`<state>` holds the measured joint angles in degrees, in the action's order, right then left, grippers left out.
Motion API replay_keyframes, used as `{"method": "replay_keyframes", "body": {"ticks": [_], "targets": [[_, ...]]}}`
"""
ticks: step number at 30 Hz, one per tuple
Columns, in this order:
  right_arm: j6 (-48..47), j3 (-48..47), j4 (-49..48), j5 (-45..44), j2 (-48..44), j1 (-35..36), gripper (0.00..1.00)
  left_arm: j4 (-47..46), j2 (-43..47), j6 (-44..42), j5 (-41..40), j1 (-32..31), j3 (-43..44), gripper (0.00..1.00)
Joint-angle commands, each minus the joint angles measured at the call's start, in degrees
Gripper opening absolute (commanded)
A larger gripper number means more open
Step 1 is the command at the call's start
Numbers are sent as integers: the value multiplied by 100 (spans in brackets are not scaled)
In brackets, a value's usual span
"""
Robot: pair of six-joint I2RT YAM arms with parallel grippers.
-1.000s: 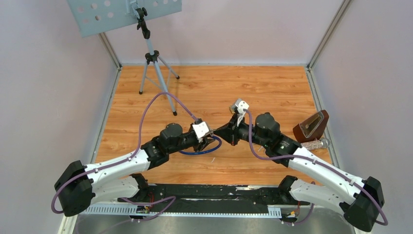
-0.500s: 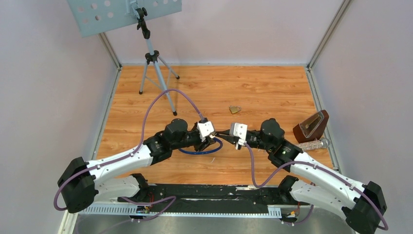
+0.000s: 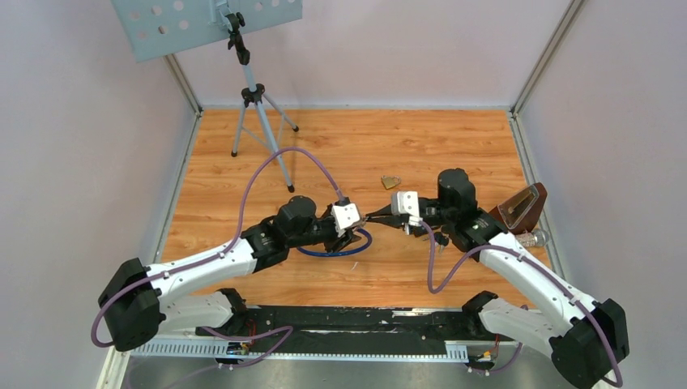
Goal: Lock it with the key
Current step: Lock the lock, then place the key at the center of the board, then place the lock at the center of the board.
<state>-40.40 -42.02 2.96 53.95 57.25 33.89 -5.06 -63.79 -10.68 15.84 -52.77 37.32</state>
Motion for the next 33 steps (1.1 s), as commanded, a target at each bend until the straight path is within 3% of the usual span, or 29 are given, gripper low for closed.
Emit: {"method": "replay_keyframes", "body": {"ticks": [1,10,17,22,26,33], "targets": [[259,-549,-13,803,68,-559,0,464,-189,93,-174,4,127,0],[458,-617,-38,662,-157,-851,0,631,-223,380,-314,8,101,0],[2524,-357,-969,-805,-530,-998,0,576,93,788,-908,5,314,0],[4177,-25,-1473,-2139,-992,-998,0,1067,165,1470,-1611,15,1340,0],[5310,4,-1341,-3128,-1174,-998,0,1466,64,2041,-2281,44,2021,0],[6117,52,-1079,-3131,-1083,-988,0,1315,35,3468,-2483,441,2097,0]]}}
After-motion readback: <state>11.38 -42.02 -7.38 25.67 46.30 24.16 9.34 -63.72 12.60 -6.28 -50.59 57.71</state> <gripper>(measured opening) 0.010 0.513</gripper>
